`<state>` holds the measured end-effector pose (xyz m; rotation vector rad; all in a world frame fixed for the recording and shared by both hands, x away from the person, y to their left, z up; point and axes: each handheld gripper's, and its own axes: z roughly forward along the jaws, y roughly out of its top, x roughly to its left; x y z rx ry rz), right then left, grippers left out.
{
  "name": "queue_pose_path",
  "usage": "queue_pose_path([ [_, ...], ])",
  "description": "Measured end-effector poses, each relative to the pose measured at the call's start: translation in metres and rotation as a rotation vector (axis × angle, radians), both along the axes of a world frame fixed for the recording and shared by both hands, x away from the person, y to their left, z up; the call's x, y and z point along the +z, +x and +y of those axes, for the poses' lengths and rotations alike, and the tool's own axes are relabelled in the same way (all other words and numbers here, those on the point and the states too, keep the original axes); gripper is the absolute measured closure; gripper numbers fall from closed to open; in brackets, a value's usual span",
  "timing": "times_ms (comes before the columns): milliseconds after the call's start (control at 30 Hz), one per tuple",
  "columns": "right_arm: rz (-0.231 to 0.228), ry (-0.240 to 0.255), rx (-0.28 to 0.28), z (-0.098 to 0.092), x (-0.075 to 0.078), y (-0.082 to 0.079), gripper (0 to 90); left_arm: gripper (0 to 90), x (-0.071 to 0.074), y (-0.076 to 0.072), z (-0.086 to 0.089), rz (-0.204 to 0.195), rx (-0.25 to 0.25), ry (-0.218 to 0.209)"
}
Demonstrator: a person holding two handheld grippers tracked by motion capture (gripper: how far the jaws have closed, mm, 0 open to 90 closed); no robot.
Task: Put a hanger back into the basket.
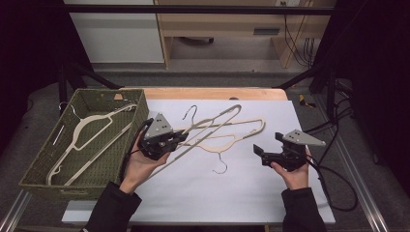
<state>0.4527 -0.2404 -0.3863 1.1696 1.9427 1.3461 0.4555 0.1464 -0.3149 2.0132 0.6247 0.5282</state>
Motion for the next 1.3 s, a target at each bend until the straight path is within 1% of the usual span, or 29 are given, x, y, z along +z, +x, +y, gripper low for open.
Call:
queue_pose_path([
  [133,-0.015,0.002,0.01,-0.002,0.002,-0.002,5.5,85.8,0.017,-0.006,0.012,-0.023,0.003,-0.009],
  [167,-0.02,0.0,0.019,-0.003,0.002,-0.003,5.1,85.8,0.021,-0.007,0.016,-0.026,0.008,-0.011],
  [200,-0.021,0.005,0.016,-0.002,0.003,-0.004,4.9,85.8,0.026,-0.008,0.02,-0.031,0.011,-0.003],
  [267,-0.032,0.005,0.027,-0.003,0.003,-0.004,4.4,85.8,0.034,-0.01,0.028,-0.041,0.022,-0.008],
  [367,-0.03,0.001,0.031,-0.004,0.003,-0.005,3.9,85.8,0.045,-0.012,0.042,-0.055,0.037,-0.01],
  [400,-0.03,-0.003,0.033,-0.004,0.003,-0.005,3.8,85.8,0.048,-0.012,0.047,-0.056,0.041,-0.016],
  [533,-0.024,-0.012,0.033,-0.003,0.002,-0.005,3.5,85.8,0.057,-0.011,0.065,-0.063,0.065,-0.014],
  [700,-0.022,-0.018,0.03,-0.003,0.002,-0.005,3.5,85.8,0.068,-0.009,0.09,-0.076,0.077,-0.046],
  [733,-0.023,-0.018,0.031,-0.003,0.002,-0.005,3.5,85.8,0.069,-0.009,0.095,-0.08,0.082,-0.043],
  [767,-0.023,-0.018,0.033,-0.003,0.002,-0.005,3.4,85.8,0.07,-0.008,0.099,-0.077,0.088,-0.044],
  [800,-0.026,-0.018,0.034,-0.003,0.002,-0.005,3.5,85.8,0.07,-0.008,0.102,-0.071,0.097,-0.034],
  [867,-0.022,-0.013,0.032,-0.003,0.002,-0.006,3.5,85.8,0.07,-0.007,0.111,-0.072,0.116,-0.032],
  [1000,-0.024,-0.014,0.033,-0.004,0.003,-0.006,3.5,85.8,0.067,-0.004,0.129,-0.074,0.148,-0.04],
  [1100,-0.023,-0.016,0.033,-0.004,0.003,-0.006,3.4,85.8,0.064,-0.001,0.143,-0.071,0.173,-0.031],
  [1133,-0.024,-0.015,0.033,-0.004,0.003,-0.006,3.4,85.8,0.064,-0.001,0.147,-0.062,0.183,-0.03],
  [1200,-0.024,-0.015,0.034,-0.003,0.003,-0.006,3.4,85.8,0.062,0.0,0.157,-0.063,0.197,-0.028],
  [1300,-0.025,-0.017,0.033,-0.004,0.003,-0.006,3.4,85.8,0.06,0.001,0.171,-0.064,0.214,-0.043],
])
